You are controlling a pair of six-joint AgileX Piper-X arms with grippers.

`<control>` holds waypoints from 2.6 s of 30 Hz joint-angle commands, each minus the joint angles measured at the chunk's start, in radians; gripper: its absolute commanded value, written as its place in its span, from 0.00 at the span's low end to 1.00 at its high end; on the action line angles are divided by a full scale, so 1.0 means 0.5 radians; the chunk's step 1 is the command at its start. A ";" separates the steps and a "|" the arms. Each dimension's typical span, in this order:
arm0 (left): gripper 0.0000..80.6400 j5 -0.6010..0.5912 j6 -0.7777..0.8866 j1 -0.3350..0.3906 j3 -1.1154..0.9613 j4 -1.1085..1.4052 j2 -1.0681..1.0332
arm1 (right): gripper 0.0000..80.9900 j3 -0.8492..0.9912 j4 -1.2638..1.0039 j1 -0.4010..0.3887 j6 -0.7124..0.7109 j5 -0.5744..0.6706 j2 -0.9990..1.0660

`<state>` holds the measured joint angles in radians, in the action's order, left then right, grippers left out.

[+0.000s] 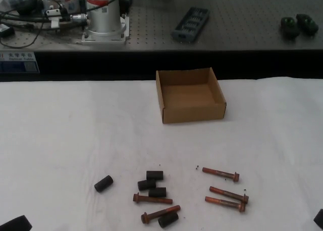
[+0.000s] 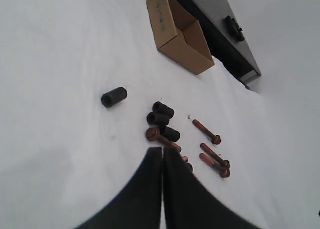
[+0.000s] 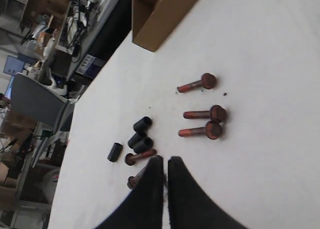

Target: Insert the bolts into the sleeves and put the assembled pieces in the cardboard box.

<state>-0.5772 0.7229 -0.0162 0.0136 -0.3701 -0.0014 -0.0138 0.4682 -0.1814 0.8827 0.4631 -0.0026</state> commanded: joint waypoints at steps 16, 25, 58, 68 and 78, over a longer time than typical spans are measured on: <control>0.01 -0.056 -0.569 0.120 -0.312 0.232 -0.052 | 0.05 0.277 -0.405 0.008 -0.357 0.283 0.333; 0.01 0.055 -1.134 0.118 -0.761 0.069 -0.943 | 0.05 0.848 -0.314 -0.008 -0.877 0.333 1.497; 0.01 0.608 -1.593 0.581 -1.295 -0.201 -1.871 | 0.05 1.812 0.570 -1.226 -1.874 -0.093 3.048; 0.01 0.792 -1.585 0.546 -1.295 -0.219 -1.871 | 0.05 2.203 0.777 -1.295 -2.215 -0.281 3.301; 0.01 0.830 -1.470 0.261 -1.295 -0.413 -1.871 | 0.05 2.553 0.924 -1.407 -2.200 -0.278 3.650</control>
<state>-0.1751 -0.0288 0.1255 -0.6228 -0.5651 -0.9346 1.2207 0.9053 -0.8662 -0.2143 0.3196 1.7928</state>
